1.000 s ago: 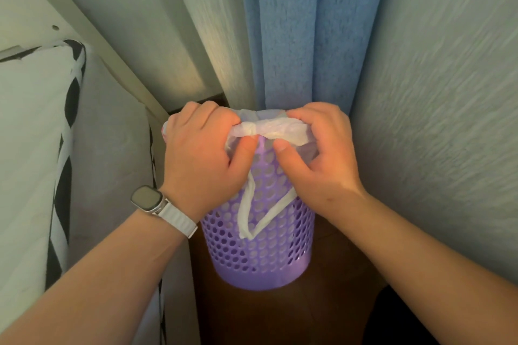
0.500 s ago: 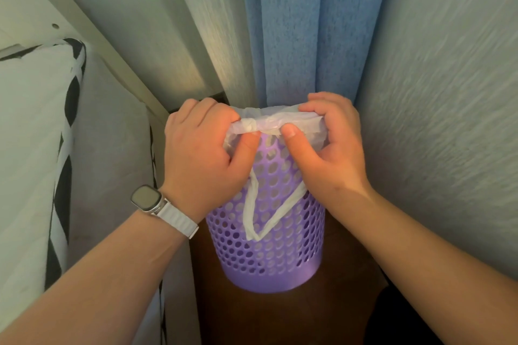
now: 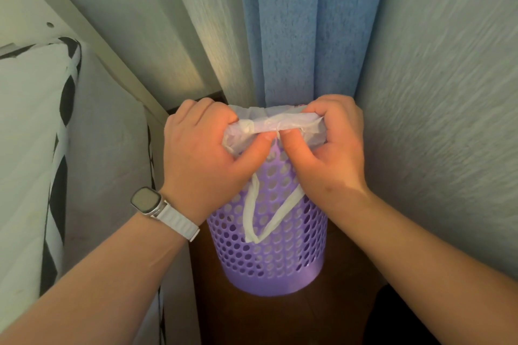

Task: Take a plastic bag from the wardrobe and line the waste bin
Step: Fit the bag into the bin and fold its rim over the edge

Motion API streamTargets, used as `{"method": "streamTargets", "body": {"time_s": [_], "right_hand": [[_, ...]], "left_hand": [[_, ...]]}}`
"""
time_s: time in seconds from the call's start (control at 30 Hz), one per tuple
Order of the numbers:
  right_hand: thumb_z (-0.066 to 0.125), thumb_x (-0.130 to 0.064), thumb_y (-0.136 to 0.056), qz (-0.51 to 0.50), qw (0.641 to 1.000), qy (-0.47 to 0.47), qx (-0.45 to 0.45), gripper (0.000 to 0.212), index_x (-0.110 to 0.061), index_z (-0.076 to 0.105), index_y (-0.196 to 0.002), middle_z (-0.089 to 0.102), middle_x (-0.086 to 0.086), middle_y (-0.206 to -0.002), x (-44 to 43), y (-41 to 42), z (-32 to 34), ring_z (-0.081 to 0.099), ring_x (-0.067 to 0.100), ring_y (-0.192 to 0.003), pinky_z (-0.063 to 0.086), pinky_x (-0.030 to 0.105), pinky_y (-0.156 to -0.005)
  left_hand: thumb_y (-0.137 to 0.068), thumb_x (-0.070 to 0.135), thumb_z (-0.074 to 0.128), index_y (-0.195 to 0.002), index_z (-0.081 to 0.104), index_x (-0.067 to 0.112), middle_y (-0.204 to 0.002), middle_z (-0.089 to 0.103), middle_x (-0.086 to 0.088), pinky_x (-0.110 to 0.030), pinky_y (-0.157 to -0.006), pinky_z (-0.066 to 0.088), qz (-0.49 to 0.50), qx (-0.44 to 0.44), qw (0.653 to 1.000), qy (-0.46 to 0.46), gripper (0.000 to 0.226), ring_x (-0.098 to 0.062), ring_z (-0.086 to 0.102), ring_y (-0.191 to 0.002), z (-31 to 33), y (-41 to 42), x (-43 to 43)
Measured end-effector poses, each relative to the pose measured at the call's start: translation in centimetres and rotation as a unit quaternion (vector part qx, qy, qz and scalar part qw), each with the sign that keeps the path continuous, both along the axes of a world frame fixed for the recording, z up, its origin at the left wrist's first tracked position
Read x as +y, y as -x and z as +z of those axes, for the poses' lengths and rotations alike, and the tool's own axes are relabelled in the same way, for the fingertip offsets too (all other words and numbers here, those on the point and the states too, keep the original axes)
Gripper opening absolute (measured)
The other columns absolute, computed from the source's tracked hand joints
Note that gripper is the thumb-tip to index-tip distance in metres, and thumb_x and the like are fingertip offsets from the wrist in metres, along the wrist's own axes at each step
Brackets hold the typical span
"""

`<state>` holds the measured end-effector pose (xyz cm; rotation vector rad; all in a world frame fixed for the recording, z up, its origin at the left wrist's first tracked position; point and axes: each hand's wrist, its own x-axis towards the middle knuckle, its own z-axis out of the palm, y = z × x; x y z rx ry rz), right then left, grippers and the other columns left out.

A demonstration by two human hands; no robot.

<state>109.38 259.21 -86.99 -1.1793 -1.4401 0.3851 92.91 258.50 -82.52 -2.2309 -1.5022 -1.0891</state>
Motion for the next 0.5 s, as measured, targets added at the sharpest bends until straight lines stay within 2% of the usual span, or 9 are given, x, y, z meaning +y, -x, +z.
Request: {"method": "streamTargets", "body": {"time_s": [0.1, 0.23, 0.33, 0.4, 0.5], "right_hand": [[0.061, -0.039, -0.081, 0.021, 1.0, 0.001, -0.006, 0.031, -0.013, 0.063, -0.097, 0.052, -0.004, -0.102, -0.1, -0.1, 0.0, 0.052, 0.021, -0.099, 0.043, 0.045, -0.089], [0.06, -0.034, -0.086, 0.055, 0.998, -0.03, -0.001, 0.038, -0.007, 0.061, -0.114, 0.052, 0.002, -0.115, 0.2, -0.9, 0.0, 0.052, 0.024, -0.112, 0.041, 0.046, -0.099], [0.059, -0.032, -0.087, 0.055, 0.998, -0.031, 0.018, 0.044, -0.005, 0.057, -0.121, 0.05, 0.008, -0.125, 0.7, -1.6, -0.1, 0.049, 0.029, -0.123, 0.037, 0.051, -0.107], [0.058, -0.034, -0.086, 0.048, 0.998, -0.013, 0.047, 0.043, -0.009, 0.056, -0.121, 0.049, 0.01, -0.13, 0.8, -1.7, -0.2, 0.046, 0.028, -0.128, 0.035, 0.05, -0.11], [0.057, -0.037, -0.083, 0.044, 0.995, 0.02, 0.093, 0.029, -0.021, 0.053, -0.107, 0.047, 0.002, -0.129, 0.9, -1.5, -0.1, 0.046, 0.024, -0.128, 0.035, 0.048, -0.11]], "left_hand": [[-0.086, 0.046, 0.059, -0.069, 0.051, 0.008, -0.068, 0.042, 0.0, -0.045, -0.062, 0.038, 0.006, -0.007, 1.0, 0.011, 0.043, -0.021, 0.041, -0.065, 0.1, 0.4, 0.2], [-0.087, 0.044, 0.056, -0.072, 0.04, 0.019, -0.069, 0.038, 0.003, -0.034, -0.064, 0.03, 0.0, -0.024, 1.0, 0.016, 0.032, -0.017, 0.036, -0.066, 0.6, 1.1, 0.4], [-0.088, 0.04, 0.055, -0.072, 0.038, 0.02, -0.067, 0.036, 0.003, -0.029, -0.066, 0.026, -0.01, -0.053, 0.998, 0.017, 0.031, -0.014, 0.034, -0.066, 0.9, 1.3, 0.3], [-0.089, 0.039, 0.055, -0.071, 0.038, 0.02, -0.067, 0.035, 0.003, -0.028, -0.067, 0.025, -0.021, -0.072, 0.997, 0.019, 0.031, -0.014, 0.033, -0.066, 0.9, 1.2, 0.2], [-0.089, 0.04, 0.055, -0.072, 0.04, 0.02, -0.067, 0.036, 0.002, -0.032, -0.066, 0.028, -0.029, -0.082, 0.996, 0.028, 0.031, -0.017, 0.036, -0.066, 1.0, 1.1, 0.2]]}}
